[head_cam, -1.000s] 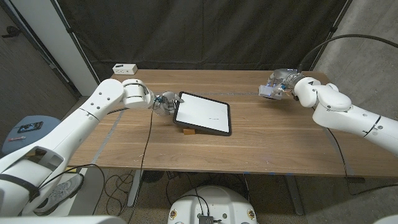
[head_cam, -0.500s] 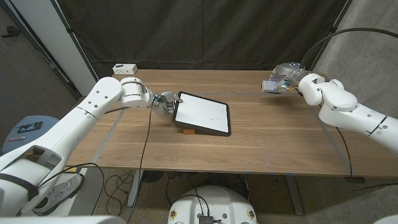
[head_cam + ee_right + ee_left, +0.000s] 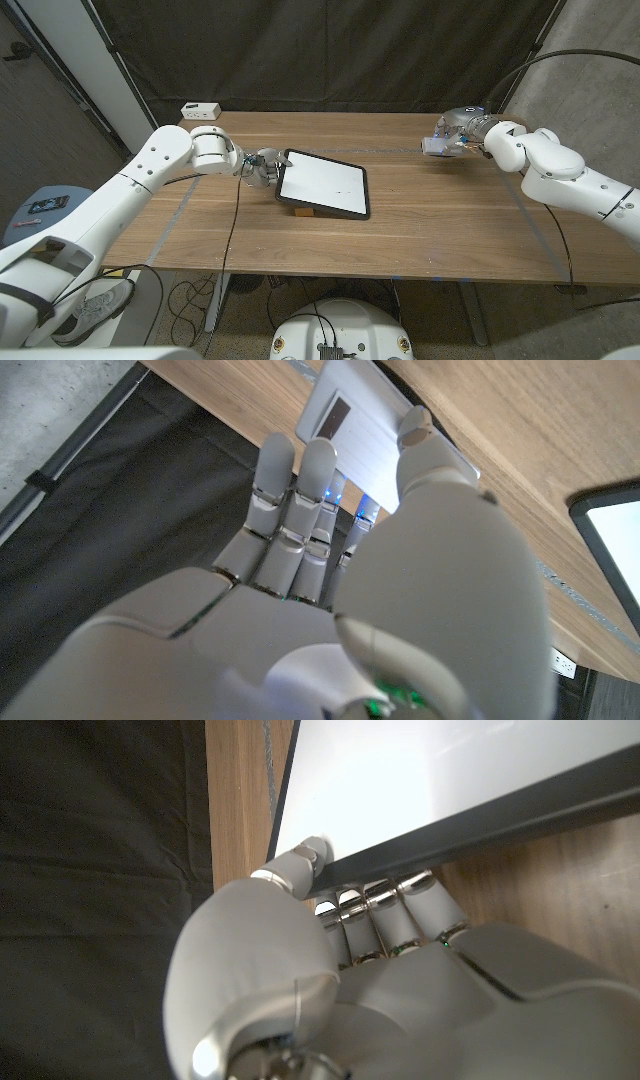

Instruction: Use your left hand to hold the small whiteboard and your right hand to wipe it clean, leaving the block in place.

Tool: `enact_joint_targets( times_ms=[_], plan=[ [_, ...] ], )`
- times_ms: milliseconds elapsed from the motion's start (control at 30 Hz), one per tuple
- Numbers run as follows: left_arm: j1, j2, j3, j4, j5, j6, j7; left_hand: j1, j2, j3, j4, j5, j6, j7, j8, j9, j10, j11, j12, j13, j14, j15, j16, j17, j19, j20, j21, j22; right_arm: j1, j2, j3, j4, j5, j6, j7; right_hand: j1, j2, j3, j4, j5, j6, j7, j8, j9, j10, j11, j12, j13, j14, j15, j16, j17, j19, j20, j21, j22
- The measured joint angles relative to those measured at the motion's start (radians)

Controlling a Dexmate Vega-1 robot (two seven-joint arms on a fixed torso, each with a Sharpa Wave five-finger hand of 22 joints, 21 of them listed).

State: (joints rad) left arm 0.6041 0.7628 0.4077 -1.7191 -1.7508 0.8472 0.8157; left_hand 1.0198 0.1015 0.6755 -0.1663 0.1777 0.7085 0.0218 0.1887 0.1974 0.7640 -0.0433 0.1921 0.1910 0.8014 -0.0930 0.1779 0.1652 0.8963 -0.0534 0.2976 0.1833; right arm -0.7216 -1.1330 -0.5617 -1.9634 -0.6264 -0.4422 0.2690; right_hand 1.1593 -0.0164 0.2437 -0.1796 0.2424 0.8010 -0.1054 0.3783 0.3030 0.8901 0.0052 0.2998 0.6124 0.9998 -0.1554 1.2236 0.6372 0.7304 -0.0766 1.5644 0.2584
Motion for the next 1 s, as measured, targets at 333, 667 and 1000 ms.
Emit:
enact_joint_targets(
  times_ms=[333, 667, 1000],
  plan=[
    [0.002, 0.015, 0.0, -0.013, -0.015, 0.0, 0.008, 0.0, 0.0, 0.0, 0.0, 0.0, 0.0, 0.0, 0.0, 0.0, 0.0, 0.0, 0.0, 0.0, 0.0, 0.0, 0.0, 0.0, 0.0, 0.0, -0.001, 0.001, -0.01, -0.008, 0.012, 0.015, 0.014, 0.055, 0.029, 0.0, 0.0, 0.0, 0.0, -0.002, 0.0, 0.0, 0.004, 0.0, 0.0, 0.0, -0.004, 0.0, -0.005, 0.005, -0.007, 0.0, -0.005, 0.005, 0.0, 0.0],
    [0.004, 0.03, 0.0, -0.023, -0.03, -0.004, 0.016, 0.0, 0.0, 0.0, 0.0, 0.0, 0.0, 0.0, 0.0, 0.0, 0.0, 0.0, 0.0, 0.0, 0.0, 0.0, 0.0, 0.0, -0.005, 0.005, -0.001, 0.001, -0.01, -0.007, 0.01, 0.033, 0.016, 0.116, 0.061, 0.0, 0.0, -0.004, 0.004, -0.007, 0.0, 0.0, 0.004, 0.0, 0.0, 0.0, -0.007, 0.001, -0.007, 0.003, -0.008, 0.0, -0.005, 0.005, 0.0, -0.001],
    [0.008, 0.042, 0.004, -0.03, -0.043, -0.008, 0.02, -0.003, 0.003, 0.0, 0.0, 0.0, 0.0, 0.0, 0.0, -0.002, 0.0, 0.0, 0.0, 0.0, 0.0, 0.0, 0.0, 0.0, -0.005, 0.005, -0.001, 0.001, -0.006, -0.004, 0.005, 0.041, 0.008, 0.153, 0.092, 0.0, 0.0, -0.004, 0.004, -0.011, 0.0, 0.0, 0.004, 0.0, 0.0, 0.0, -0.011, 0.009, -0.013, 0.009, -0.015, -0.002, -0.014, 0.004, 0.0, -0.003]
  ],
)
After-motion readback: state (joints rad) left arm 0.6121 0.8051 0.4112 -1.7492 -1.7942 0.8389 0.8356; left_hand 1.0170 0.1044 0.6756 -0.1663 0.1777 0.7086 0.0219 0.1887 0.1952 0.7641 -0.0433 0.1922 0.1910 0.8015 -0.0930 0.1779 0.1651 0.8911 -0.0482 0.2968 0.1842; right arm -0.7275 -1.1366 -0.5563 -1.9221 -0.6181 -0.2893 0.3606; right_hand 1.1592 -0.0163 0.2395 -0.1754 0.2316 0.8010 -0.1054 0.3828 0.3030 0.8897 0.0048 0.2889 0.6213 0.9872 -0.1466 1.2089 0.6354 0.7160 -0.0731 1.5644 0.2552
